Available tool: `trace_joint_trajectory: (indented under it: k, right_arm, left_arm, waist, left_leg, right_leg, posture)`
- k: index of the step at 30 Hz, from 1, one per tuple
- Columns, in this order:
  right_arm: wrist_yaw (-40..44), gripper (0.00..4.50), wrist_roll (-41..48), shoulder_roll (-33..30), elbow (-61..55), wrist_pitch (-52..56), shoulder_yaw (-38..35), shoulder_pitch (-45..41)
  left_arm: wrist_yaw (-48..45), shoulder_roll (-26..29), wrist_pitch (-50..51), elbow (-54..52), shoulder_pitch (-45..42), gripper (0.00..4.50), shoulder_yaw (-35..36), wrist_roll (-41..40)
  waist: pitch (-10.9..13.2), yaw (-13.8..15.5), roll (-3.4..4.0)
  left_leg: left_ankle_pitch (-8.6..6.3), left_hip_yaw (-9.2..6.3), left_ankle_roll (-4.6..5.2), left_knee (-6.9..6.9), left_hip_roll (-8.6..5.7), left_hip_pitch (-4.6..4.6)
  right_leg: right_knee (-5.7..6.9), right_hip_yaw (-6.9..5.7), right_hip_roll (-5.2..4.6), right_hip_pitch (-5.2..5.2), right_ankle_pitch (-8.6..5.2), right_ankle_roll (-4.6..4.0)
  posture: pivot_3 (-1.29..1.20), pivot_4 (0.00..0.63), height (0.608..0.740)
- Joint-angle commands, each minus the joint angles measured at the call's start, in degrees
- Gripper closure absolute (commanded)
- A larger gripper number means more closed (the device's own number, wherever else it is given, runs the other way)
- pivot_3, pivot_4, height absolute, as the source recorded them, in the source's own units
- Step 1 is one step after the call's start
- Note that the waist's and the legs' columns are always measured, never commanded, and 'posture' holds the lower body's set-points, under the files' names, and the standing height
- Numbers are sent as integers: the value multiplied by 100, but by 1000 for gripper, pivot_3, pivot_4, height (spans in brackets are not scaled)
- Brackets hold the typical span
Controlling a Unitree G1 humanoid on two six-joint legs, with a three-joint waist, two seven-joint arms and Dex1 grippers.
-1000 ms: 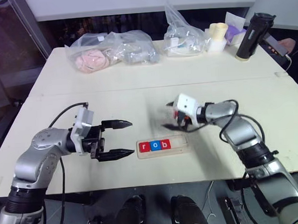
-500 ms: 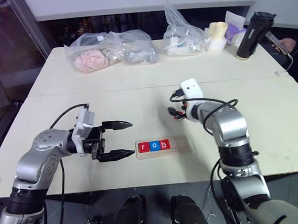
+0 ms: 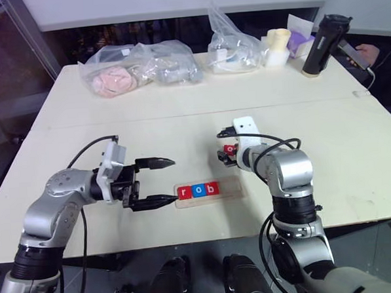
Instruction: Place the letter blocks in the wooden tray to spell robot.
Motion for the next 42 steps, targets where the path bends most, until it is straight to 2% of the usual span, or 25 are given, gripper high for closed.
trace_joint_trajectory:
  k: [1, 8, 11, 13, 15, 19, 23, 26, 29, 31, 37, 42]
  right_arm:
    - [-179, 48, 44, 103, 285, -368, -71, -150]
    - [-347, 48, 75, 218, 501, -626, 78, -74]
    - [-378, 1312, 102, 240, 479, -623, 92, -50]
    - [-393, 2451, 117, 241, 448, -590, 78, -38]
    - [-428, 3326, 130, 265, 405, -499, 0, -35]
    - [-374, 3365, 176, 163, 46, -182, 42, -36]
    - [-90, 3365, 385, -290, -1068, 670, 12, -122]
    - [375, 3365, 808, -1115, -2104, 1207, 8, 214]
    - [790, 3365, 1304, -2040, -3039, 1248, -51, 936]
    - [854, 3365, 1530, -2441, -3515, 1248, -268, 1555]
    - [659, 3365, 1962, -2572, -3969, 1248, -665, 2552]
    - [360, 3365, 2080, -2459, -3919, 1248, -761, 2718]
  left_arm:
    - [38, -18, -133, -133, 25, 0, 63, 1]
    - [111, -74, -187, -170, 73, 0, 54, 49]
    - [138, -88, -205, -165, 65, 0, 39, 61]
    - [138, -89, -225, -164, 76, 0, 29, 75]
    - [147, -99, -236, -152, 67, 0, 17, 85]
    - [143, -105, -251, -137, 54, 0, 3, 97]
    - [112, -104, -269, -122, 65, 0, -4, 102]
    - [66, -93, -273, -91, 59, 0, -10, 95]
    - [-6, -74, -290, -40, 63, 0, -13, 80]
    - [-80, -74, -313, 13, 54, 0, -37, 85]
    - [-209, -109, -325, 96, -61, 0, -102, 83]
    - [-224, -113, -278, 70, -190, 0, -107, 25]
  waist:
    - [0, 1, 0]
    - [-1, 2, -2]
    - [-1, -7, -2]
    - [-1, -11, -2]
    - [-1, -10, -2]
    - [-1, 0, -2]
    - [1, 18, 2]
    - [1, 57, 1]
    - [-1, 54, -2]
    - [-1, 40, -3]
    - [0, 27, -2]
    - [1, 46, -3]
  left_leg:
    - [0, 0, 0, 0, 0, 6]
    - [0, 0, 0, -2, 1, 28]
    - [0, 0, 0, -2, 1, 28]
    - [0, 0, 0, -5, 1, 28]
    - [0, 0, 0, -8, 2, 28]
    - [0, 0, 0, -9, 3, 28]
    - [0, -1, 0, -9, 2, 23]
    - [0, -5, 0, -9, 0, 19]
    - [-3, -14, 2, -17, 2, 19]
    - [-5, -13, 6, -25, 2, 16]
    - [-7, -7, 11, -25, 12, 9]
    - [-8, -8, 9, -16, 12, 8]
  right_leg:
    - [0, 0, 0, 6, 0, 0]
    - [0, 0, 0, 23, -8, -14]
    - [0, 0, 0, 23, -8, -13]
    - [0, 1, 1, 21, -8, -13]
    - [0, 1, 1, 20, -8, -14]
    - [-1, 0, 2, 20, -9, -15]
    - [-3, 0, 0, 16, -9, -15]
    - [-13, -3, -4, 19, -11, -15]
    - [-57, -13, -3, 34, -14, -17]
    - [-77, -13, -4, 45, -14, -16]
    - [-82, -9, 1, 38, -14, -15]
    - [-92, -11, -2, 48, -15, -17]
  posture:
    - [0, 150, 738]
    - [0, 150, 738]
    - [0, 150, 738]
    - [0, 150, 738]
    - [0, 150, 738]
    - [0, 150, 738]
    - [0, 150, 738]
    - [0, 150, 738]
    - [0, 150, 738]
    - [0, 150, 738]
    - [0, 150, 738]
    - [0, 150, 738]
